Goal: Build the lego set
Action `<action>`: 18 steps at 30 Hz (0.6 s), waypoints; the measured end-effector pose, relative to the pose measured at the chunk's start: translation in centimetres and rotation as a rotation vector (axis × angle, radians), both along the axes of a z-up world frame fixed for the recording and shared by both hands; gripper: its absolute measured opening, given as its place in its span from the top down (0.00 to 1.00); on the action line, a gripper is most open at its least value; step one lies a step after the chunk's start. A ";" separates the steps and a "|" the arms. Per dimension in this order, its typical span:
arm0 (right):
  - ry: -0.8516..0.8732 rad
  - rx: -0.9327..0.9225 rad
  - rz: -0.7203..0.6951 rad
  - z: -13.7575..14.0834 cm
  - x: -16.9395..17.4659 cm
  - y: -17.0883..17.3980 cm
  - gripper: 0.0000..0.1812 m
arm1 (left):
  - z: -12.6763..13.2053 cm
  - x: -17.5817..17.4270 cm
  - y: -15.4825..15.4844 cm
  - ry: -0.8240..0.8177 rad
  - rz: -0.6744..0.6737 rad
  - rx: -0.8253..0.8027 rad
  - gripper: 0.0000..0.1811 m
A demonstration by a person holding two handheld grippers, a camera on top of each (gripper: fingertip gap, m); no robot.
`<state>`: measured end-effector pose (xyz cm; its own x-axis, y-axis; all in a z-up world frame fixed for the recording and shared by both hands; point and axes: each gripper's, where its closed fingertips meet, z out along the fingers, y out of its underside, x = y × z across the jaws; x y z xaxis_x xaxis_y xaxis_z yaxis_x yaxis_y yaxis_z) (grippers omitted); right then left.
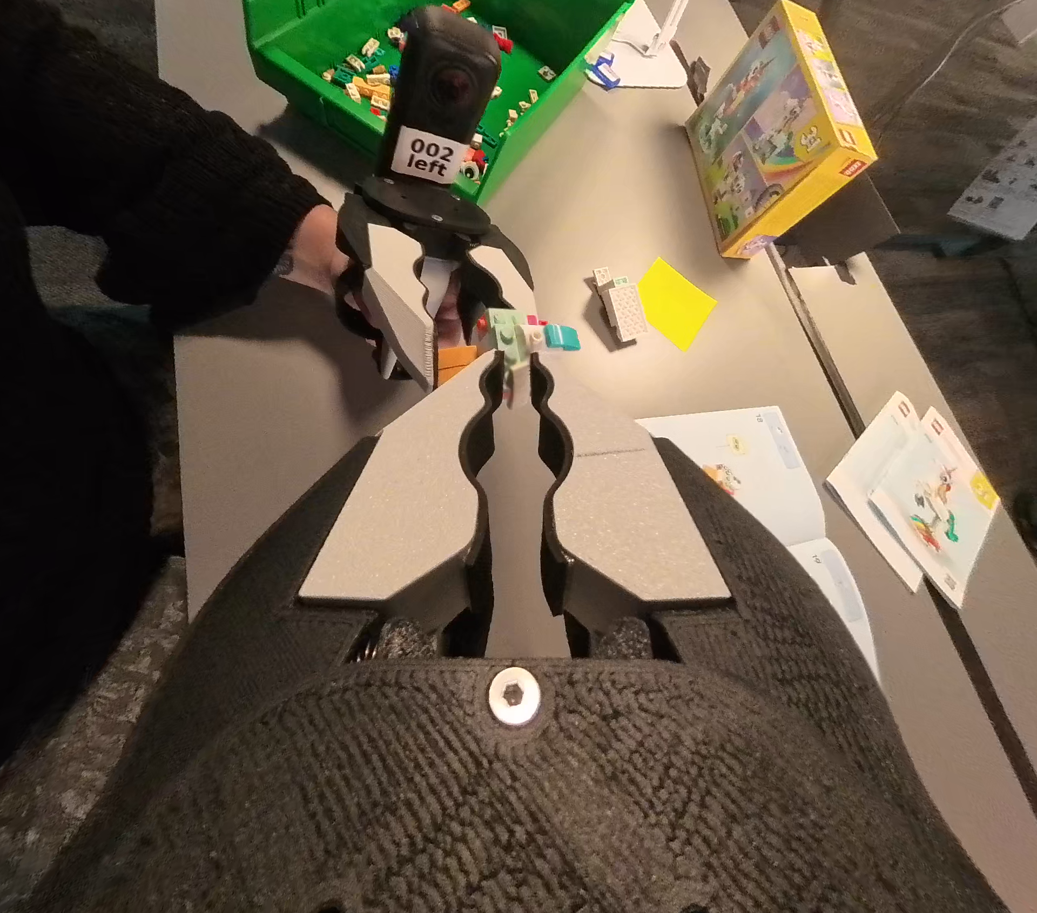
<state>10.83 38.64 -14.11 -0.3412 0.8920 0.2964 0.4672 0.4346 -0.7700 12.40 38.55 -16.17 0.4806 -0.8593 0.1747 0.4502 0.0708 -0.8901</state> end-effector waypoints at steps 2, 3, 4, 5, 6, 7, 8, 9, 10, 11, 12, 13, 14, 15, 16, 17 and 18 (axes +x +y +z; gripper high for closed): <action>-0.001 0.008 0.000 0.0 0.0 0.0 0.97 | 0.0 0.0 0.0 -0.001 -0.002 0.000 0.77; -0.002 0.009 0.000 0.0 0.0 -0.1 0.97 | 0.0 0.0 0.0 -0.002 -0.002 0.000 0.77; -0.003 0.009 0.002 0.0 0.0 -0.1 0.98 | 0.0 0.0 0.0 -0.002 -0.001 0.000 0.77; -0.002 0.011 0.002 0.0 0.0 -0.1 0.98 | 0.0 0.0 0.0 -0.002 0.000 0.000 0.77; 0.002 0.013 -0.002 0.0 0.0 0.0 0.98 | 0.0 -0.1 0.0 -0.001 0.004 0.000 0.77; 0.007 0.008 -0.009 0.1 0.1 0.2 0.97 | 0.0 -0.1 0.1 0.002 0.011 0.000 0.77; 0.014 -0.006 -0.020 0.1 0.2 0.5 0.97 | -0.1 -0.3 0.3 0.005 0.025 -0.004 0.77; 0.021 -0.027 -0.036 0.0 0.4 0.9 0.95 | -0.2 -0.6 0.6 0.006 0.045 -0.011 0.77; 0.023 -0.055 -0.059 -0.2 0.6 1.5 0.95 | -0.2 -0.9 0.9 0.002 0.068 -0.019 0.77; 0.016 -0.091 -0.088 -0.7 1.0 2.2 0.94 | -0.2 -1.4 1.2 -0.006 0.092 -0.026 0.77; 0.004 -0.131 -0.120 -1.5 1.4 2.9 0.93 | -0.2 -1.8 1.5 -0.016 0.116 -0.033 0.77; -0.016 -0.176 -0.148 -2.7 1.9 3.6 0.92 | -0.2 -2.3 1.7 -0.025 0.134 -0.039 0.77; -0.048 -0.221 -0.171 -4.1 2.5 4.0 0.91 | -0.1 -2.6 1.8 -0.033 0.146 -0.041 0.77; -0.081 -0.260 -0.191 -5.7 3.0 4.2 0.90 | -0.1 -2.9 1.9 -0.039 0.156 -0.039 0.77; -0.115 -0.288 -0.207 -7.4 3.5 4.4 0.90 | 0.0 -3.2 1.9 -0.042 0.164 -0.037 0.77; -0.144 -0.304 -0.222 -9.1 3.9 4.4 0.90 | 0.1 -3.3 1.9 -0.044 0.169 -0.037 0.77; -0.168 -0.315 -0.233 -10.7 4.2 4.3 0.90 | 0.1 -3.4 2.0 -0.045 0.172 -0.036 0.77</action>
<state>15.01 42.92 -24.85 -0.1397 0.9892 -0.0454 0.6552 0.0579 -0.7533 8.99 40.51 -16.09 0.6111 -0.7576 0.2291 0.4740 0.1184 -0.8725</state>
